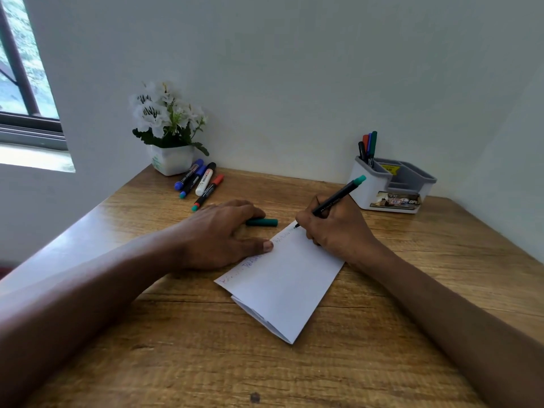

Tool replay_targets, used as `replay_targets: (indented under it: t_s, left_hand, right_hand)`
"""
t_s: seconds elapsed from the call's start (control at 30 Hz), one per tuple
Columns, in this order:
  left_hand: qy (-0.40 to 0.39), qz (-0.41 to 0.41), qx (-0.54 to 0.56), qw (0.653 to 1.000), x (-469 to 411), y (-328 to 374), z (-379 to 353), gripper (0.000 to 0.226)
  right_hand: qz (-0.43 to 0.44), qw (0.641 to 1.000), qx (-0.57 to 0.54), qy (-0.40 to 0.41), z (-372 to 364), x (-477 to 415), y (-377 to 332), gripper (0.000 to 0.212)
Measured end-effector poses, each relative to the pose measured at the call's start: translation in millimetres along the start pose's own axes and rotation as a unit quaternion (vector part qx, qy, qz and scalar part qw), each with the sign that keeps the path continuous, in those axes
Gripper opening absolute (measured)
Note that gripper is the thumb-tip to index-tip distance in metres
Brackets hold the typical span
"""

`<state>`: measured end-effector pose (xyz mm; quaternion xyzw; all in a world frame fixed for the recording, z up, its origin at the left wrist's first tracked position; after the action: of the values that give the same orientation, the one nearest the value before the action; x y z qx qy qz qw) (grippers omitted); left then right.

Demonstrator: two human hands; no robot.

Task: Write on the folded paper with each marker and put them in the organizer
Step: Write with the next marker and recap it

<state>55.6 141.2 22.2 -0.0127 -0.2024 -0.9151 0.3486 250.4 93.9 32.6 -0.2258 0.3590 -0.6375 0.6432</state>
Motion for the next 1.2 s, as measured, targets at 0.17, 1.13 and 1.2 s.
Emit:
replay_targets:
  t_s: [0.17, 1.13, 1.2]
  left_hand:
    - [-0.001, -0.001, 0.001, 1.0, -1.1, -1.6, -0.7, 0.071]
    - [-0.013, 0.005, -0.005, 1.0, 1.3, 0.9, -0.7, 0.069]
    - [-0.014, 0.006, -0.003, 1.0, 1.7, 1.3, -0.6, 0.07]
  right_hand:
    - [-0.001, 1.0, 0.002, 0.01, 0.6, 1.7, -1.7, 0.017]
    - [-0.061, 0.996, -0.055, 0.032, 2.0, 2.8, 7.5, 0.015]
    - [-0.057, 0.997, -0.05, 0.024, 1.3, 2.7, 5.6, 0.015]
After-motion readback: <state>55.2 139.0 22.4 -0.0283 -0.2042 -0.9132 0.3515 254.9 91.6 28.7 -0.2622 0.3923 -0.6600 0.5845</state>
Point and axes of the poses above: each hand's wrist, its own x-axis away from the middle knuckle, its own z-axis out of the back of the hand, y = z × x, the point moved 6 cm from there along -x, towards the middle knuckle, and after that the axes turned 14 degrees about -y, right-handed, at the moved point
